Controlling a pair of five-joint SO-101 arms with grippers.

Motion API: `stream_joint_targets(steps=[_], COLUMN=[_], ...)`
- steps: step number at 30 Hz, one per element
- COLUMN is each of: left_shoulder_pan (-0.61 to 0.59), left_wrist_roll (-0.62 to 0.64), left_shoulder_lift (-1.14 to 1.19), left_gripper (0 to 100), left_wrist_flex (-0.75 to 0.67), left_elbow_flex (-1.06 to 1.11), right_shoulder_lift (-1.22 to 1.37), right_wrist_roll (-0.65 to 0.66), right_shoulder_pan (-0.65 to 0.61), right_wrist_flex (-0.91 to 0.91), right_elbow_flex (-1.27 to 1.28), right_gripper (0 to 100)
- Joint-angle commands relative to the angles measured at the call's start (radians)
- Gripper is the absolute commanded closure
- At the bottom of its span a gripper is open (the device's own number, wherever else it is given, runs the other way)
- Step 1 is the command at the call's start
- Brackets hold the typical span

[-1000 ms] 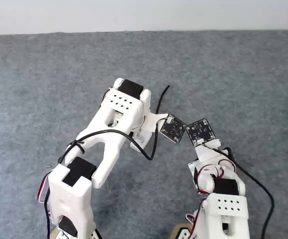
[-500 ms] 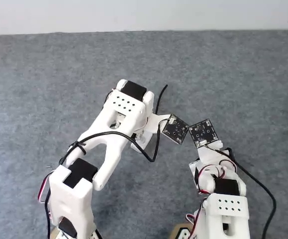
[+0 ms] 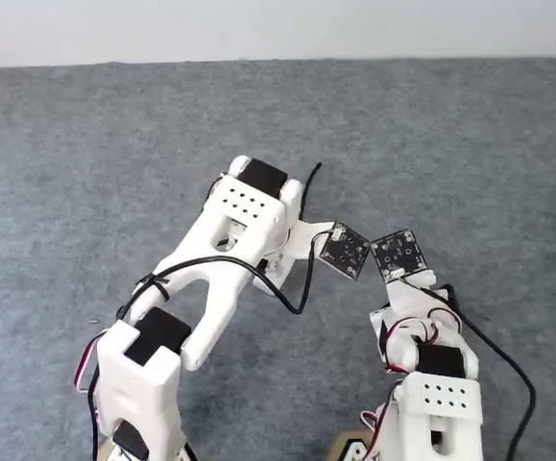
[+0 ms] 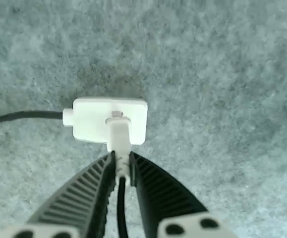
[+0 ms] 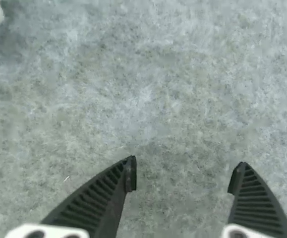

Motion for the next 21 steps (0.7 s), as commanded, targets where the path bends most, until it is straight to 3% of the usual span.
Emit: stream_joint_targets(steps=[1, 11, 21], left_shoulder_pan=[0.092, 0.080, 0.011], left_wrist_roll=[0.015, 0.064, 0.068], left_shoulder_lift=[0.150, 0.063, 0.064], left_gripper=[99, 99, 99], left_wrist_flex=[-0.031, -0.008, 0.014], left_elbow_flex=[0.012, -0.018, -0.015], right_shoulder_lift=[-0.015, -0.015, -0.015], right_wrist_roll=[0.005, -0.060, -0.060], right_shoulder_pan=[0.005, 0.087, 0.085], right_wrist_flex=[-0.025, -0.025, -0.019], right_elbow_flex=[-0.009, -0.035, -0.035], right_gripper=[68.4, 68.4, 68.4])
